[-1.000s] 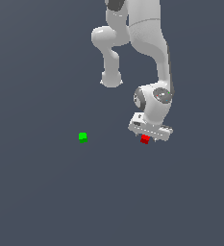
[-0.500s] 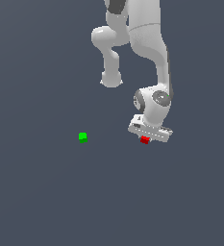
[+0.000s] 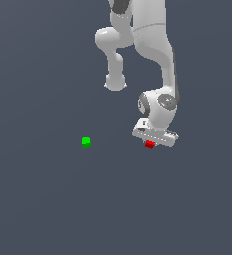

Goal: Stack the red cube on top of the green cube.

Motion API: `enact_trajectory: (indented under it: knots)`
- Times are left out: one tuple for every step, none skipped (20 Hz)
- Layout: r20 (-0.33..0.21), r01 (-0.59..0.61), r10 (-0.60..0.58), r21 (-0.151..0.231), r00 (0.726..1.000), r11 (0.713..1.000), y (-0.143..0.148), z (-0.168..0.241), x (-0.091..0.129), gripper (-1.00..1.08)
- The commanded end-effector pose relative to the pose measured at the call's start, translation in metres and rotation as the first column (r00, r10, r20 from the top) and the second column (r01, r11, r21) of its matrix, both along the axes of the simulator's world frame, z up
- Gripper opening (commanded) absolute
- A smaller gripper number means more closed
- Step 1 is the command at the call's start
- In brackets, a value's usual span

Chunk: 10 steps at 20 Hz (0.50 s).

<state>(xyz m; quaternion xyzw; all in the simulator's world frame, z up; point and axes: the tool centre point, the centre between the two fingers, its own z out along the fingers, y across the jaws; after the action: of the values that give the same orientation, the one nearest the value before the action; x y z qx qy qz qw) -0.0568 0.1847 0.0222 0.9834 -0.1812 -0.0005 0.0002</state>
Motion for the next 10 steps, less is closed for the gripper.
enact_trajectory:
  knots:
    - [0.001, 0.0, 0.0, 0.0, 1.0, 1.0, 0.0, 0.005, 0.0, -1.0]
    - [0.001, 0.0, 0.0, 0.0, 1.0, 1.0, 0.0, 0.009, 0.0, -1.0]
    - [0.001, 0.0, 0.0, 0.0, 1.0, 1.0, 0.0, 0.013, 0.0, -1.0]
    - [0.001, 0.0, 0.0, 0.0, 1.0, 1.0, 0.0, 0.017, 0.0, -1.0]
    - [0.001, 0.0, 0.0, 0.0, 1.0, 1.0, 0.0, 0.022, 0.0, -1.0]
    - [0.001, 0.0, 0.0, 0.0, 1.0, 1.0, 0.0, 0.028, 0.0, -1.0]
    - [0.001, 0.0, 0.0, 0.0, 1.0, 1.0, 0.0, 0.035, -0.001, -1.0]
    - [0.001, 0.0, 0.0, 0.0, 1.0, 1.0, 0.0, 0.042, -0.001, -1.0]
    - [0.001, 0.0, 0.0, 0.0, 1.0, 1.0, 0.0, 0.05, -0.001, -1.0]
    - [0.001, 0.0, 0.0, 0.0, 1.0, 1.0, 0.0, 0.057, -0.001, -1.0]
